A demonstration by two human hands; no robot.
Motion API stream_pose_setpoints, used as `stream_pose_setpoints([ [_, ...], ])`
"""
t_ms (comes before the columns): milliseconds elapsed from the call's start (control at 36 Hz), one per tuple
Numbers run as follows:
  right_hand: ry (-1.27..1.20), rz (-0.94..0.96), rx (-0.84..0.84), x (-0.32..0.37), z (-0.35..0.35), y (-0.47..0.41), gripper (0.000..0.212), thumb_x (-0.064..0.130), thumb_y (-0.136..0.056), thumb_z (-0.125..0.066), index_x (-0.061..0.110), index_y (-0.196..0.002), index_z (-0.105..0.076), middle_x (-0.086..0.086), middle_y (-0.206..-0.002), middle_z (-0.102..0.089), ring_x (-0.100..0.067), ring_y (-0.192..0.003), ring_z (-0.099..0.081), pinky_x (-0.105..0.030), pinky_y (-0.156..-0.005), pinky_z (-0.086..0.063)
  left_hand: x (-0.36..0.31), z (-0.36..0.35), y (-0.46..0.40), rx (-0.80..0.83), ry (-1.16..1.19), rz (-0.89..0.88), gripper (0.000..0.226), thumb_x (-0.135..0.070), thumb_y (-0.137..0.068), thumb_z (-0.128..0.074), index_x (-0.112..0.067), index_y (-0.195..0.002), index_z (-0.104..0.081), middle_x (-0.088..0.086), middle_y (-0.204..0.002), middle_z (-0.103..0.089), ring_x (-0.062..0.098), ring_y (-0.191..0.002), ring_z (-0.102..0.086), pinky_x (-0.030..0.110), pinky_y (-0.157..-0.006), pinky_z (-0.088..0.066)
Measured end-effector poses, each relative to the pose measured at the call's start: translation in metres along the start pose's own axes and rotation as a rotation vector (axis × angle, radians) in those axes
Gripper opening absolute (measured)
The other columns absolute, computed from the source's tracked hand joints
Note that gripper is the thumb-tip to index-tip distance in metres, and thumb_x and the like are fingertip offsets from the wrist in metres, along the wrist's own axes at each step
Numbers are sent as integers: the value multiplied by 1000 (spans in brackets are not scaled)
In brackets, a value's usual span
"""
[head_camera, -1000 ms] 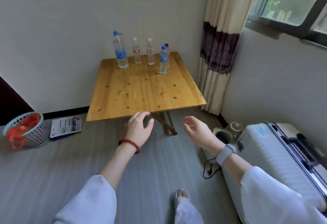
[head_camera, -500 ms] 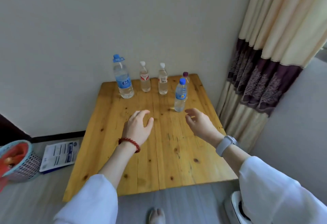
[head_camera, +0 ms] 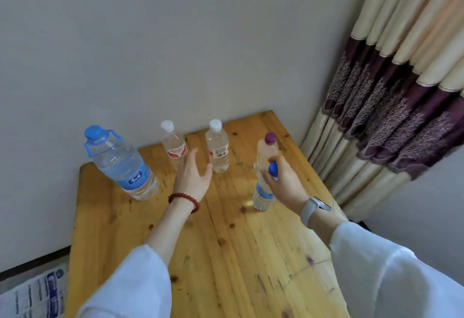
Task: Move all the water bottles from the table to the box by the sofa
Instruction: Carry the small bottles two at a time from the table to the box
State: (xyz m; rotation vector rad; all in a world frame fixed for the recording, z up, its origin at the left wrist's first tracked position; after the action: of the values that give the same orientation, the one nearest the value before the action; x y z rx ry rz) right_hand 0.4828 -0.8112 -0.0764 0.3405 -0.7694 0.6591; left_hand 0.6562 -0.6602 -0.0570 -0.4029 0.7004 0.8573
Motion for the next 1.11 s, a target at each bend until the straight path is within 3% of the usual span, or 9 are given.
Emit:
stream_pose_setpoints([
  [83,-5,44,-44,1,-1,-7,14,23,-91,-51,19,-99,-40,-4,-89,-55,-23,-79,-55,-33,-67,-46,-2,-15,-45,-4,48,16,66,-34,-87,-57,-13,-140,-26,11,-147,-31,26,-135,-31,38,-108,-29],
  [222,-123,35,-63,-7,-2,-6,20,27,-90,-55,24,-103,-39,0,-102,-57,-16,-88,-57,-32,-75,-51,13,-65,-95,92,178,74,87,-35,-73,-74,-14,-140,-23,8,-143,-32,25,-132,-33,39,-108,-31],
  [333,-281,-40,-53,-28,-14,-4,29,30,-84,-62,31,-105,-41,13,-104,-55,3,-96,-54,-22,-81,-48,27,-94,-110,112,293,105,86,-22,-70,-78,-12,-136,-23,9,-140,-35,25,-129,-35,41,-107,-31],
  [500,-282,-68,29,-45,-31,-12,48,29,-75,-71,48,-97,-33,15,-103,-48,-11,-99,-53,-34,-86,-49,34,-99,-116,57,315,33,83,-20,-65,-81,-19,-132,-31,3,-135,-45,21,-125,-43,42,-106,-36],
  [583,-293,-69,94,-45,-35,-13,54,26,-75,-71,48,-104,-31,11,-110,-48,-13,-105,-52,-35,-91,-48,33,-94,-101,30,301,14,80,-23,-62,-83,-23,-126,-37,0,-128,-51,20,-119,-48,40,-100,-41],
  [694,-268,-98,90,-48,-30,-9,53,26,-77,-70,30,-113,-32,3,-110,-50,-16,-103,-53,-36,-90,-49,36,-86,-65,9,341,38,82,-30,-59,-85,-26,-125,-38,-7,-121,-53,16,-112,-52,33,-90,-44],
  [833,-303,-161,15,-51,-13,15,49,24,-77,-71,22,-108,-33,17,-91,-49,-3,-83,-53,-14,-66,-43,23,-66,-11,-14,429,40,77,-26,-61,-84,-18,-126,-44,0,-120,-56,16,-108,-53,29,-87,-44],
  [972,-357,-184,-100,-67,20,62,41,30,-71,-76,22,-100,-48,5,-93,-63,-10,-88,-62,-31,-76,-52,-4,-59,38,53,500,8,85,-58,-48,-69,-23,-122,-46,-2,-118,-58,15,-109,-54,29,-89,-45],
  [1111,-474,-171,-242,-76,73,127,24,24,-79,-69,27,-96,-53,5,-94,-68,-4,-86,-66,-23,-75,-52,-57,-69,89,156,478,-174,65,-60,-54,-61,-35,-112,-43,-5,-116,-53,13,-109,-51,25,-88,-41],
])
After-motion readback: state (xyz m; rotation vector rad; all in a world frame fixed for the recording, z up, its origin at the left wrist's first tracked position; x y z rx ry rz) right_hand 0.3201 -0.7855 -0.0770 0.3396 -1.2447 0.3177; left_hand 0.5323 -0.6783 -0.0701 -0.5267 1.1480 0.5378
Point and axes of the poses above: each hand's wrist, its own y-axis away from the middle knuckle, its own z-axis out of the back of the hand, x = y × z, the point moved 9 cm from there along -y, towards the middle knuckle
